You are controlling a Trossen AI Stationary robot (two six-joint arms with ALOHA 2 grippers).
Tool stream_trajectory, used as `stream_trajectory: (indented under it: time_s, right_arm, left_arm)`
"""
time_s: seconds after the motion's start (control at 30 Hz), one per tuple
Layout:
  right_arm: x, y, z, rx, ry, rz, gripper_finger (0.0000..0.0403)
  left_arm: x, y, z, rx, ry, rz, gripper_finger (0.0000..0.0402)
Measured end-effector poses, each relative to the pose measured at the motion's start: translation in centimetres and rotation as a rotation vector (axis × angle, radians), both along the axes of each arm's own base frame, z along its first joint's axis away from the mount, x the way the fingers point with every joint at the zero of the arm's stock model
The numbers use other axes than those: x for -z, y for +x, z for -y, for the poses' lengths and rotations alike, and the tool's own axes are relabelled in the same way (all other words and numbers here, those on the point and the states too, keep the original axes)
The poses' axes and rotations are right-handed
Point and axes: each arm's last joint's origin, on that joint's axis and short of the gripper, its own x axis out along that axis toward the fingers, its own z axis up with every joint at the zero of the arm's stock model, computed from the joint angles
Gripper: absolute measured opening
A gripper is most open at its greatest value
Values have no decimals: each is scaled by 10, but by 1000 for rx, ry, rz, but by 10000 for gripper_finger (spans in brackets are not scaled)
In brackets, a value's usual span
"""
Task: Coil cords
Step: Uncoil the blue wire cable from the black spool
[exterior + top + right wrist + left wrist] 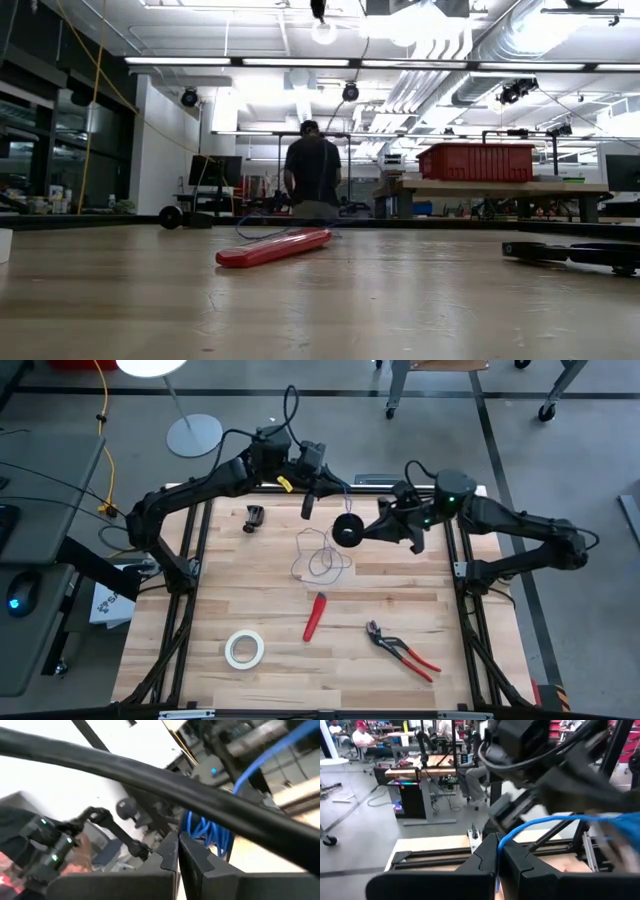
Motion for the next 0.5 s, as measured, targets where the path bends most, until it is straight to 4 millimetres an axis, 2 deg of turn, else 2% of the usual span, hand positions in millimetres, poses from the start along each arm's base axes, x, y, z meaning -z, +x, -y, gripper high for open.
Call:
stream_trajectory:
  time_s: [0.17,0.3,0.5]
  right_arm:
    - [-2,14,-2,-18,5,83,0]
    - [-3,16,-1,-1,2,105,0]
    - [-2,16,-1,5,2,101,0]
  left_arm:
    - [13,12,-2,2,-60,-39,0]
    - [24,19,-4,1,-103,-78,0]
    - [26,18,-2,0,-138,-111,2]
